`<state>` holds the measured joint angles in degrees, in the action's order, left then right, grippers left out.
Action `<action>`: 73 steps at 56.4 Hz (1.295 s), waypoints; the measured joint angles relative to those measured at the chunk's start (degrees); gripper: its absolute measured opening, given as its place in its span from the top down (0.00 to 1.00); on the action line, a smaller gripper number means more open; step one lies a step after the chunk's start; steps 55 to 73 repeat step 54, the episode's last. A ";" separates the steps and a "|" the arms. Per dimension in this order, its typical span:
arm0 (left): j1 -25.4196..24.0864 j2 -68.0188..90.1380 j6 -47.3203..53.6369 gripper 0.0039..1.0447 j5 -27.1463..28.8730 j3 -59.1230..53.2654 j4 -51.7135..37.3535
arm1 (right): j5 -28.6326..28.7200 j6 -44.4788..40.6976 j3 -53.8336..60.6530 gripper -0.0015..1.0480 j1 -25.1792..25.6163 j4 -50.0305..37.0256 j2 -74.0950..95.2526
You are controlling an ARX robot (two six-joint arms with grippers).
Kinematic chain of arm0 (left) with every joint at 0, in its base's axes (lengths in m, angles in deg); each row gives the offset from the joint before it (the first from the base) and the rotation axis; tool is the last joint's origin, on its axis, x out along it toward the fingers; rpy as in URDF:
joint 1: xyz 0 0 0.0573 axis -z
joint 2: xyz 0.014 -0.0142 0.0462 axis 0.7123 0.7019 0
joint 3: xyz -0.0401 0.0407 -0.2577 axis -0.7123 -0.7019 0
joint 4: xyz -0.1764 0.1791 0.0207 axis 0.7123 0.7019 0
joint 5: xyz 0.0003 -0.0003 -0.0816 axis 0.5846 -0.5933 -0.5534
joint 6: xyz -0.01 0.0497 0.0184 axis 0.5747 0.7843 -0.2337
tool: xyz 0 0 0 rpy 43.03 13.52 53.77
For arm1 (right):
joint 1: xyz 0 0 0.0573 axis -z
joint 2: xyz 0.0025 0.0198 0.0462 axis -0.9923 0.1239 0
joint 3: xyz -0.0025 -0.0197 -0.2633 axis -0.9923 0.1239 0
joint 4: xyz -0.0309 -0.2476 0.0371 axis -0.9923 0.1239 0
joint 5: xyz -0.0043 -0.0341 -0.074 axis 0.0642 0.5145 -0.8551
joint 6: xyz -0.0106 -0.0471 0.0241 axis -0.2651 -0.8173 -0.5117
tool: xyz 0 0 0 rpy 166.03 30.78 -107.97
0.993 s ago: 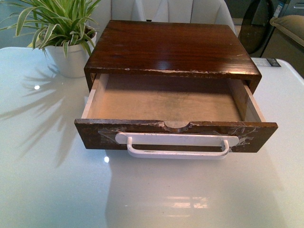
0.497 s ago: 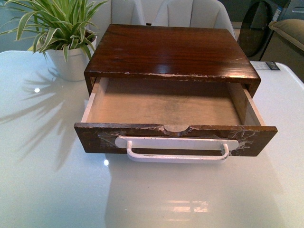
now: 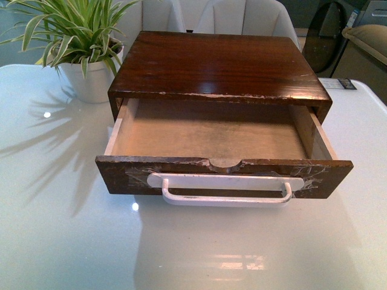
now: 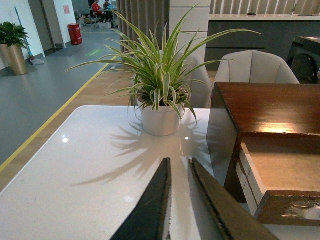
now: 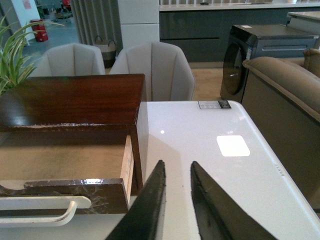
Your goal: Open drawer
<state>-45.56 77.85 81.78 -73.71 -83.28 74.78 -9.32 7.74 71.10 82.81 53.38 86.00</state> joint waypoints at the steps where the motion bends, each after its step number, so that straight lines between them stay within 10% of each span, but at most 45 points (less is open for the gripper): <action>1: 0.00 0.00 -0.02 0.74 0.00 0.02 0.00 | 0.00 0.00 0.00 0.76 0.00 0.00 0.00; 23: 0.00 0.00 0.04 0.06 0.00 0.00 0.00 | 0.00 0.04 0.00 0.07 0.00 0.00 0.00; 73: 0.00 0.00 0.00 0.08 0.00 0.02 0.00 | 0.00 0.04 0.00 0.09 0.00 0.00 0.00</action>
